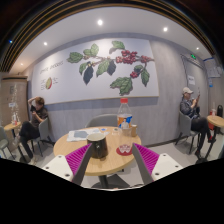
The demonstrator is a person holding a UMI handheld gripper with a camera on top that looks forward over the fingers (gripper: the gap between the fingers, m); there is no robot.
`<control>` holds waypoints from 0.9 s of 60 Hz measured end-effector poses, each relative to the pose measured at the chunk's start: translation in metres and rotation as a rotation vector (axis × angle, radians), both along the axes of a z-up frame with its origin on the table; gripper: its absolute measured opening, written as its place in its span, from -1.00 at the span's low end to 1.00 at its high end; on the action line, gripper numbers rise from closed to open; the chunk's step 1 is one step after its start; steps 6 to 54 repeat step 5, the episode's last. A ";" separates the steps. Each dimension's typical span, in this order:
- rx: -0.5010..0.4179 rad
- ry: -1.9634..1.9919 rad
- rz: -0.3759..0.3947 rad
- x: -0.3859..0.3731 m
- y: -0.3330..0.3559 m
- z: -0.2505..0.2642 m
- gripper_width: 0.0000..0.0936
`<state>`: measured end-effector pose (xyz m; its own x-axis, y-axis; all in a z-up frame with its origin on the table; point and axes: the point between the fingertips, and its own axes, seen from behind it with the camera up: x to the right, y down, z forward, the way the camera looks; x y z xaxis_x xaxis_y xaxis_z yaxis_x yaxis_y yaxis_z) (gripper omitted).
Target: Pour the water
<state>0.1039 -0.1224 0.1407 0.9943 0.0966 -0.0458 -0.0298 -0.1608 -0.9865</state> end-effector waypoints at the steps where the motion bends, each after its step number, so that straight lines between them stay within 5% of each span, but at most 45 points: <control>1: -0.002 -0.004 -0.004 -0.001 -0.005 -0.002 0.81; 54: 0.001 -0.029 -0.019 -0.004 -0.014 -0.007 0.81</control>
